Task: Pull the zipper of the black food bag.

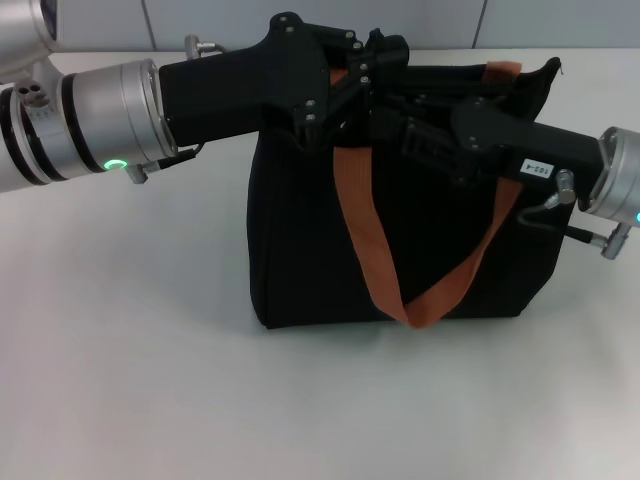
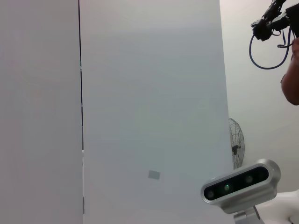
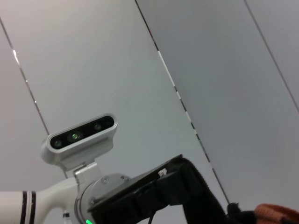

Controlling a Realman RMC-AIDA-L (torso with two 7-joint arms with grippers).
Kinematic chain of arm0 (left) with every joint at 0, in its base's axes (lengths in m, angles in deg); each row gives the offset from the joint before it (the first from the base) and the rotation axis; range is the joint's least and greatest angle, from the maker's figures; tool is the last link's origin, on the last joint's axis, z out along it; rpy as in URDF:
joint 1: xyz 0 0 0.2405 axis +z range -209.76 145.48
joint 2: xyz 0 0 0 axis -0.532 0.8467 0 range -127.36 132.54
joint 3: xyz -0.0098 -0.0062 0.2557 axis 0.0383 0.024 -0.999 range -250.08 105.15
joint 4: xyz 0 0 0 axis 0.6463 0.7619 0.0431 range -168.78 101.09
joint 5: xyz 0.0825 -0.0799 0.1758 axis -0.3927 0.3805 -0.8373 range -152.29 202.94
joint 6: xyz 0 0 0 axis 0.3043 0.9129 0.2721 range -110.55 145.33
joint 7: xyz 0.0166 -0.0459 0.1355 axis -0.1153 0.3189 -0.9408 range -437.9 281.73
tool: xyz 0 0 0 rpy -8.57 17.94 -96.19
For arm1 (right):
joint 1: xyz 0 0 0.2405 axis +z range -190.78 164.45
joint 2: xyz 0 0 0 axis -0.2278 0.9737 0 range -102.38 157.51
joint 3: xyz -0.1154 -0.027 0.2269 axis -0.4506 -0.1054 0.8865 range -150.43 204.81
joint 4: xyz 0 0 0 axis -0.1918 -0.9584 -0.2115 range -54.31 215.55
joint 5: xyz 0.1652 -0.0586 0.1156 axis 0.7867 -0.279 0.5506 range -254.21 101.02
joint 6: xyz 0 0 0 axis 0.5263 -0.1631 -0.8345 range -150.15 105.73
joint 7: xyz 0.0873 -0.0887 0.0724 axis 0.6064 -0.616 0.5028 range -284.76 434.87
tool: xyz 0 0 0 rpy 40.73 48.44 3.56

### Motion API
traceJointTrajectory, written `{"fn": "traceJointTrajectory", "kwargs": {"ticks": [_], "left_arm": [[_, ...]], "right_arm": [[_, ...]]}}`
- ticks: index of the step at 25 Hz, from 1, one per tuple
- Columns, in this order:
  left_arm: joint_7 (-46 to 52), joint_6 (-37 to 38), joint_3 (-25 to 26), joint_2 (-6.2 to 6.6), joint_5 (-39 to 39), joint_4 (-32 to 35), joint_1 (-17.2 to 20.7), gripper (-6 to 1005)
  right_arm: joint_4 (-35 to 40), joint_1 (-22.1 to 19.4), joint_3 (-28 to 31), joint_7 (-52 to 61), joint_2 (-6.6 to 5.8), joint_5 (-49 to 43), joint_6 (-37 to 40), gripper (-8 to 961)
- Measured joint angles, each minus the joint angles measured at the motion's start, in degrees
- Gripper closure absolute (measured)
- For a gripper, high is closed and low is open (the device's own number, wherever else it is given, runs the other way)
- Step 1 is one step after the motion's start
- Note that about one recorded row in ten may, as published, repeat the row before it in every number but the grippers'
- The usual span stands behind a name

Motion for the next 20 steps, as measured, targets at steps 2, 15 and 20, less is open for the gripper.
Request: {"fn": "traceJointTrajectory", "kwargs": {"ticks": [2,15,20], "left_arm": [[0.0,0.1,0.0,0.0,0.0,0.0,-0.1,958],[0.0,0.3,0.3,0.0,-0.1,0.2,-0.2,956],[0.0,0.5,0.4,0.0,-0.1,0.3,-0.2,955]], "right_arm": [[-0.3,0.5,-1.4,0.0,0.01,0.2,-0.4,720],[-1.2,0.9,-2.1,0.7,0.07,0.3,-2.2,759],[-1.2,0.7,-2.1,0.9,0.06,0.3,-2.3,833]]}}
